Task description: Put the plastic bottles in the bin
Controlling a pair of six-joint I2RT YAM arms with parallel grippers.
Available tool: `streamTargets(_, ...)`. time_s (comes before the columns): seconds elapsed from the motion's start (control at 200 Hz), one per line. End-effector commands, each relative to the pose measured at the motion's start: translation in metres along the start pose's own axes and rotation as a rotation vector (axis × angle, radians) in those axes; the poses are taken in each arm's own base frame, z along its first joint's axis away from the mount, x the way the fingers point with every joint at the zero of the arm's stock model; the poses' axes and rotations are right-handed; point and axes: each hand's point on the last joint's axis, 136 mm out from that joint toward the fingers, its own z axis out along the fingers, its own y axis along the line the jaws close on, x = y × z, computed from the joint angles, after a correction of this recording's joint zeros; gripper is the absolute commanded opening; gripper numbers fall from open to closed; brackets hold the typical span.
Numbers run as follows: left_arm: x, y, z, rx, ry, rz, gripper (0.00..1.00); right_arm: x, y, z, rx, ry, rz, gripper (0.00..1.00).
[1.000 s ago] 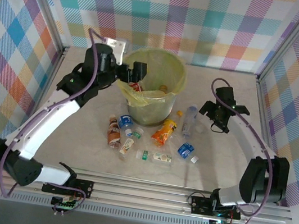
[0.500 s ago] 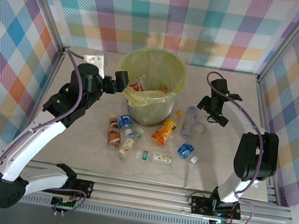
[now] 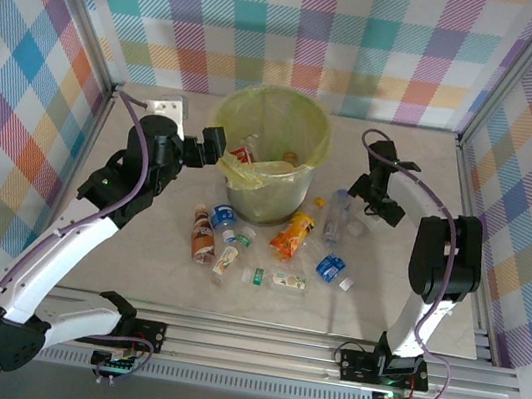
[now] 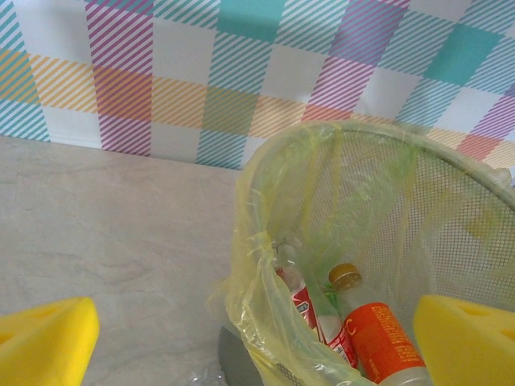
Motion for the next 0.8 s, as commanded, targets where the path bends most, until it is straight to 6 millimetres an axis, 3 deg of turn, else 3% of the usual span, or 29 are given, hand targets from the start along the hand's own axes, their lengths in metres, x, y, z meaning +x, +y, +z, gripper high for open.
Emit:
streamTargets(0.0,0.002,-0.002,0.001,-0.005,0.0,-0.008,1.0,-0.003,-0.007,0.005,0.035,0.01,0.022,1.0)
streamTargets(0.48,0.007,0.004,0.005,-0.041,0.009,-0.013,1.0,0.011,-0.016,0.034,0.008,0.081,0.051,1.0)
streamTargets(0.795,0.014,0.019,0.003,-0.114,0.021,-0.027,1.0,0.014,-0.027,0.05,-0.005,0.108,0.067,1.0)
